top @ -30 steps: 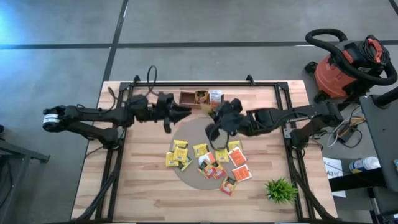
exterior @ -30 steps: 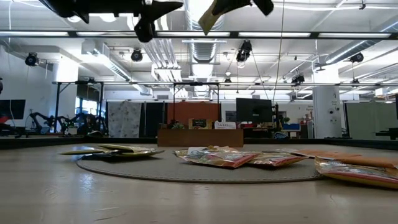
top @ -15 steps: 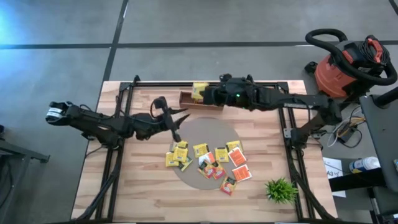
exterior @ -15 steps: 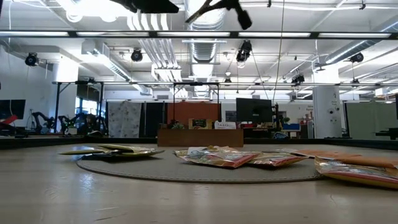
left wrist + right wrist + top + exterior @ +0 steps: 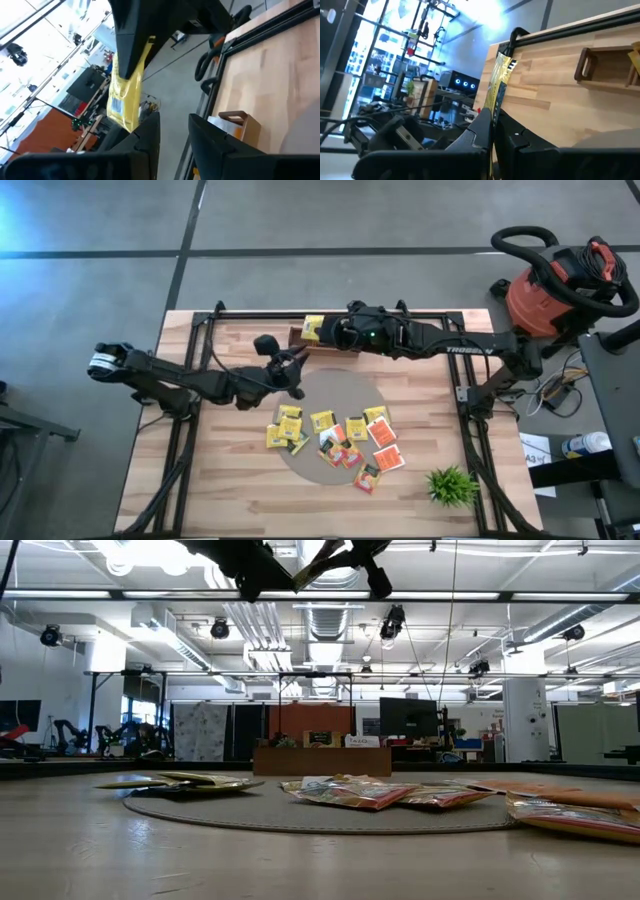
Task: Pick & Place Tea
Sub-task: Put the yellow tea bag into the left compartment of the wooden organizer
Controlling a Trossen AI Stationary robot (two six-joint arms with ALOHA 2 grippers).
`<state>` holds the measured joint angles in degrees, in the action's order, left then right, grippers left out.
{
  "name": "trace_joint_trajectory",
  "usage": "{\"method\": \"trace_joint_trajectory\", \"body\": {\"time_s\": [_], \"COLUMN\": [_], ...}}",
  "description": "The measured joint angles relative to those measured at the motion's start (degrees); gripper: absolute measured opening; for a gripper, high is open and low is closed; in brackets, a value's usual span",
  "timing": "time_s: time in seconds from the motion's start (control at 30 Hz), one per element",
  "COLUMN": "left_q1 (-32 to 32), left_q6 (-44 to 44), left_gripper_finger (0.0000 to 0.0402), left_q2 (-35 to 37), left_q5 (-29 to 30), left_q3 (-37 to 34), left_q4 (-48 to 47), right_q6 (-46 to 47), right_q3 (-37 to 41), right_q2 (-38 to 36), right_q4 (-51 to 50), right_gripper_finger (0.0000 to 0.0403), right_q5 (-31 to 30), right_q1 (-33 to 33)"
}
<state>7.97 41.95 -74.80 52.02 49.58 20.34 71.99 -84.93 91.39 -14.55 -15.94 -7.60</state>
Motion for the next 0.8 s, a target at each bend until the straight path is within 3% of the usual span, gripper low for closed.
{"method": "trace_joint_trajectory", "body": {"time_s": [0.3, 0.8], "left_q1": [-0.1, -2.2], "left_q6": [3.5, 3.2], "left_gripper_finger": [0.0098, 0.0098], "left_q2": [-2.5, -2.9], "left_q5": [4.3, 5.7], "left_q3": [0.0, 0.0], "left_q4": [8.1, 9.0], "right_q6": [1.5, 2.6], "right_q3": [0.3, 0.3], "right_q2": [0.6, 0.6], "right_q4": [-0.1, 0.4], "right_gripper_finger": [0.0009, 0.0009], "right_q5": [-0.6, -0.3], "right_q1": [0.0, 0.4]}}
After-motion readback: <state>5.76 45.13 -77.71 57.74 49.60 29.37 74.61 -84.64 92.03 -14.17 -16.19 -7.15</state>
